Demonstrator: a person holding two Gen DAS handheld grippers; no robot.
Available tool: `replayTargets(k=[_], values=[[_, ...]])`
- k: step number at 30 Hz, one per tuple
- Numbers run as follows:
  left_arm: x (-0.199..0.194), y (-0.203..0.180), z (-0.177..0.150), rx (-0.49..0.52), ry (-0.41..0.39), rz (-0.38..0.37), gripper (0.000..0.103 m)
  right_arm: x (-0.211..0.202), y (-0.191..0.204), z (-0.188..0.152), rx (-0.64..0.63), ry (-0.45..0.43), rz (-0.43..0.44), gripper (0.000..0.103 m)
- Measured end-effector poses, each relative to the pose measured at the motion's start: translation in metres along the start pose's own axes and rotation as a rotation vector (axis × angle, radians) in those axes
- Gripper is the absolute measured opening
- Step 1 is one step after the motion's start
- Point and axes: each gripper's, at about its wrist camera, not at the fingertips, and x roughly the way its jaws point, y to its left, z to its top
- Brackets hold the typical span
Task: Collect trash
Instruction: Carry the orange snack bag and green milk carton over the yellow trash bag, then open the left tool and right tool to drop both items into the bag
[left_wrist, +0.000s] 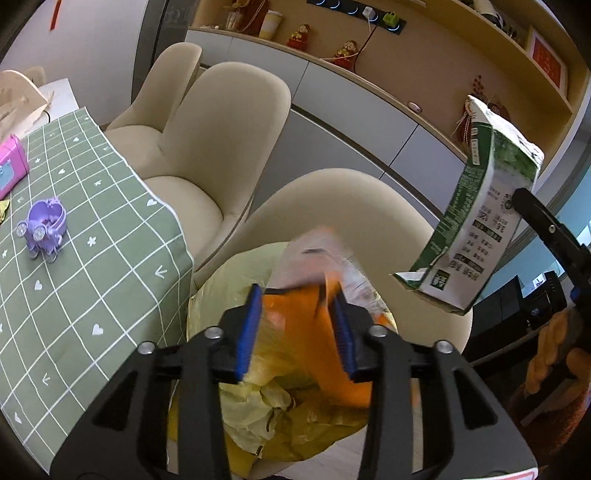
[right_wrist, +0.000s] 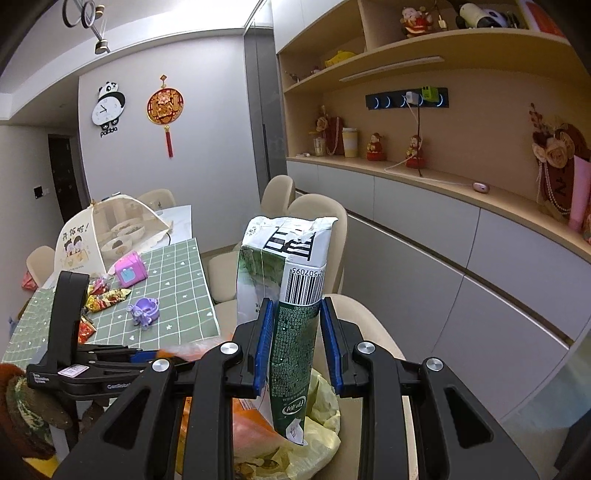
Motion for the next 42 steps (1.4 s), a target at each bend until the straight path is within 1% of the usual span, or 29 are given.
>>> replayTargets(k=[2, 6, 10, 12, 17, 21, 22, 23, 25, 29, 33, 36, 39, 40, 42], values=[[-0.003, 0.004, -0.002, -0.010, -0.002, 0.006, 0.042, 0.006, 0.004, -0.004, -0.002, 0.006, 0.008, 0.026], [-0.014, 0.017, -0.003, -0.048, -0.012, 0.036, 0.043, 0.020, 0.016, -0.011, -0.019, 0.016, 0.028, 0.026], [-0.031, 0.032, -0.006, -0.083, -0.027, 0.065, 0.043, 0.042, 0.033, -0.030, -0.055, 0.045, 0.037, 0.026], [-0.042, 0.041, -0.010, -0.096, -0.037, 0.083, 0.043, 0.058, 0.040, -0.049, -0.056, 0.093, 0.057, 0.026], [-0.065, 0.063, -0.021, -0.138, -0.055, 0.135, 0.044, 0.089, 0.051, -0.097, -0.062, 0.218, 0.075, 0.026], [-0.082, 0.078, -0.031, -0.167, -0.072, 0.167, 0.044, 0.109, 0.053, -0.120, -0.052, 0.302, 0.089, 0.024], [-0.084, 0.080, -0.033, -0.169, -0.076, 0.173, 0.044, 0.113, 0.053, -0.124, -0.051, 0.325, 0.093, 0.022], [-0.088, 0.083, -0.035, -0.173, -0.081, 0.181, 0.045, 0.120, 0.054, -0.129, -0.053, 0.359, 0.092, 0.022], [-0.092, 0.087, -0.038, -0.181, -0.087, 0.188, 0.047, 0.123, 0.054, -0.135, -0.049, 0.380, 0.083, 0.022], [-0.103, 0.101, -0.048, -0.197, -0.099, 0.208, 0.049, 0.117, 0.045, -0.129, 0.005, 0.355, 0.065, 0.023], [-0.111, 0.117, -0.056, -0.248, -0.102, 0.222, 0.050, 0.115, 0.037, -0.119, 0.013, 0.361, 0.039, 0.023], [-0.118, 0.125, -0.060, -0.268, -0.115, 0.230, 0.050, 0.108, 0.031, -0.111, 0.023, 0.342, 0.035, 0.023], [-0.124, 0.129, -0.063, -0.272, -0.132, 0.250, 0.050, 0.100, 0.031, -0.101, 0.033, 0.314, 0.047, 0.026], [-0.126, 0.130, -0.065, -0.272, -0.137, 0.258, 0.050, 0.096, 0.034, -0.097, 0.032, 0.300, 0.053, 0.029], [-0.132, 0.135, -0.069, -0.269, -0.152, 0.286, 0.051, 0.092, 0.040, -0.089, 0.026, 0.279, 0.068, 0.030]])
